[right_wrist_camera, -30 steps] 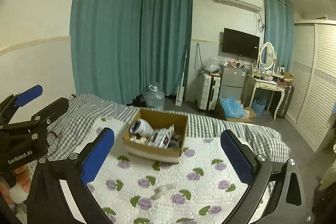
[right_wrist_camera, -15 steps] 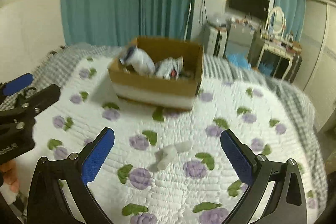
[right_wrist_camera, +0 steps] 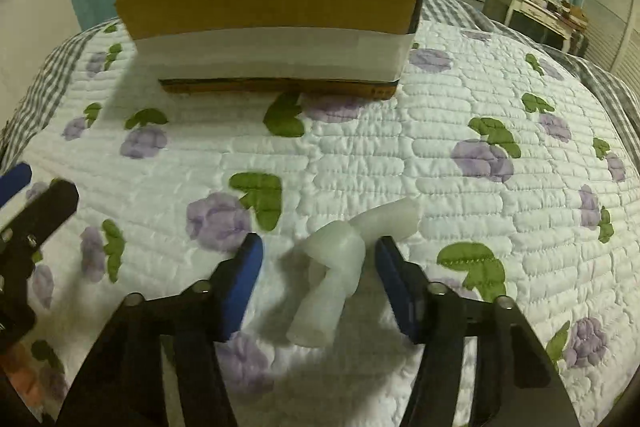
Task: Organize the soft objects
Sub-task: 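Lower the right tool onto the white plastic piece and close it, then carry the white plastic piece into the box and open the right tool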
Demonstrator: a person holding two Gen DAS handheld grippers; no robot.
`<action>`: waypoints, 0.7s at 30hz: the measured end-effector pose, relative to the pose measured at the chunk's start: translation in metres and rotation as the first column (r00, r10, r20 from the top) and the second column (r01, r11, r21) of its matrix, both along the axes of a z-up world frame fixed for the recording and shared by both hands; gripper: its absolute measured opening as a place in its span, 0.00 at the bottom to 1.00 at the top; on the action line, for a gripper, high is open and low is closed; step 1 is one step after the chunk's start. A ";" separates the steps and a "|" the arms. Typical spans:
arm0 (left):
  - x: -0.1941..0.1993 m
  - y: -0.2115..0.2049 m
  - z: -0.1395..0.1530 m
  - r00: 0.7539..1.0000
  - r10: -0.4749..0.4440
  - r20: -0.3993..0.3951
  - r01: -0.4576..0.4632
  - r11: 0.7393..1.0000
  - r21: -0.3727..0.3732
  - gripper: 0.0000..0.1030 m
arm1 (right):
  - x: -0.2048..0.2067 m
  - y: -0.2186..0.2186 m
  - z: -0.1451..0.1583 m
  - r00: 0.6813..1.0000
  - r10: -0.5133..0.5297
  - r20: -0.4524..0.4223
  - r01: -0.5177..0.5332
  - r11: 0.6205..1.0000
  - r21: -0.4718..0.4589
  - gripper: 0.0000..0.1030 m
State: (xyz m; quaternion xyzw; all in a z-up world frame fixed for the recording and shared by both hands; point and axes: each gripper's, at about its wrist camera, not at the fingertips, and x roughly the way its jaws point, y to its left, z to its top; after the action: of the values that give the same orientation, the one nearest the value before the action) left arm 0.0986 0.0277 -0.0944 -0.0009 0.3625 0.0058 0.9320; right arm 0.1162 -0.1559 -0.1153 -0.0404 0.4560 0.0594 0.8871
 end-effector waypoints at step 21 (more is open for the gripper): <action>-0.020 0.002 0.009 0.999 -0.032 -0.028 0.030 0.998 -0.059 0.88 | -0.053 -0.007 0.036 0.996 0.005 0.088 -0.011 0.997 0.074 0.28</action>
State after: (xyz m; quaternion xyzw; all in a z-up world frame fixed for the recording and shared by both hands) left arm 0.0782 0.0296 -0.0855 -0.0227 0.3758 -0.0192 0.9262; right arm 0.0630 -0.1632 -0.0789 -0.0118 0.4139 0.0780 0.9069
